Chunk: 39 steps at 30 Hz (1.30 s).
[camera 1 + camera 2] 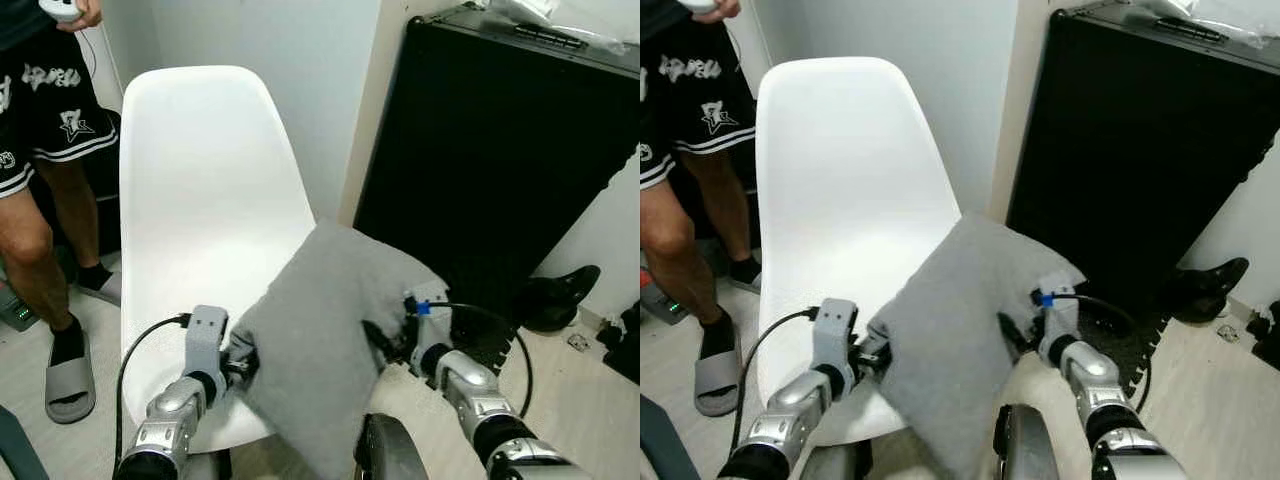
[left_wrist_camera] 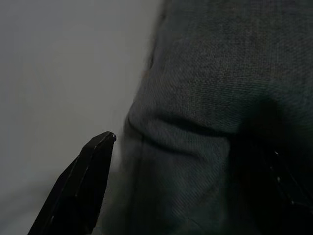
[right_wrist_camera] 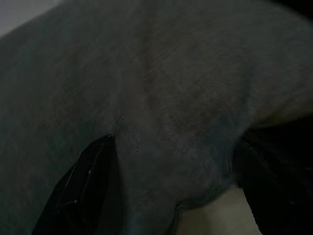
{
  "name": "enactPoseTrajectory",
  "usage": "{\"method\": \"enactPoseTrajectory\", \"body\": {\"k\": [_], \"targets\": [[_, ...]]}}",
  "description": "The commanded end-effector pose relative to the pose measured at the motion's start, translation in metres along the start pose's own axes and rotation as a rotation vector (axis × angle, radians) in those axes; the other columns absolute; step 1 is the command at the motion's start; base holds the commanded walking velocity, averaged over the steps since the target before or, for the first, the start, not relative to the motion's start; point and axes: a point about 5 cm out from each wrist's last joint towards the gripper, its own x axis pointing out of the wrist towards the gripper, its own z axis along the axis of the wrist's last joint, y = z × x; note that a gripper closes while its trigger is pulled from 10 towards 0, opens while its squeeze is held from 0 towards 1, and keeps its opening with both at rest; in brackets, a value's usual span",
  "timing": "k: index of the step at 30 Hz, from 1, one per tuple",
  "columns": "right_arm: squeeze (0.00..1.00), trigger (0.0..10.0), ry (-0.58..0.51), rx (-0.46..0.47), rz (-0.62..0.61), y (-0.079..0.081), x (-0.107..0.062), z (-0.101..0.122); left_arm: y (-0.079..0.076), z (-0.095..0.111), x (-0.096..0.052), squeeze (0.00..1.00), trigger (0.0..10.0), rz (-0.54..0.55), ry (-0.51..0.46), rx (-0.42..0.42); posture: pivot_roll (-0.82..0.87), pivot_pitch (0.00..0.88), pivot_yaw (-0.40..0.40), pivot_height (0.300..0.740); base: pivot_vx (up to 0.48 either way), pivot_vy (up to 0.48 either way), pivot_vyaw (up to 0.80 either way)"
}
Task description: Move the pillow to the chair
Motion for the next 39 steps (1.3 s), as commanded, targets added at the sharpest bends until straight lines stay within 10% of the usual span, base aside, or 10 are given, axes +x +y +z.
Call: {"method": "enactPoseTrajectory", "body": {"k": [1, 2, 18, 19, 30, 31, 39], "targets": [[0.56, 10.0, 0.001, 0.022, -0.020, -0.002, 0.001, 0.001, -0.010, -0.006, 0.000, 0.00, 7.3, -0.049, 0.017, -0.007, -0.01, 0.063, -0.106, 0.582, 0.000, 0.000, 0.00], [0.00, 10.0, 0.002, 0.017, -0.011, 0.000, 0.002, 0.001, -0.010, -0.006, -0.001, 0.00, 0.0, -0.058, 0.013, -0.022, -0.01, 0.062, -0.106, 0.582, 0.000, 0.000, 0.00], [0.00, 10.0, 0.044, -0.036, -0.059, -0.011, -0.004, -0.004, -0.019, -0.007, -0.006, 0.00, 0.0, -0.143, -0.002, -0.039, -0.01, 0.069, -0.106, 0.582, 0.000, 0.000, 0.00], [0.00, 1.2, 0.042, -0.033, -0.062, -0.013, -0.005, -0.004, -0.018, -0.006, -0.005, 0.00, 0.0, -0.139, -0.007, -0.038, -0.01, 0.069, -0.106, 0.582, 0.000, 0.000, 0.00], [0.00, 0.0, 0.099, -0.063, 0.136, -0.002, -0.015, -0.022, 0.006, 0.022, -0.005, 0.00, 0.0, -0.060, -0.102, -0.062, -0.01, 0.077, -0.109, 0.582, 0.000, 0.000, 0.00], [0.00, 0.0, 0.113, -0.076, 0.181, 0.001, -0.017, -0.025, 0.009, 0.026, -0.006, 0.00, 10.0, -0.045, -0.112, -0.066, -0.01, 0.077, -0.109, 0.582, 0.000, 0.000, 0.00], [0.00, 0.0, 0.279, -0.179, 0.413, 0.013, -0.039, -0.060, 0.019, 0.036, -0.003, 0.00, 10.0, 0.031, -0.132, -0.031, -0.01, 0.077, -0.108, 0.582, 0.000, 0.000, 0.00]]}}
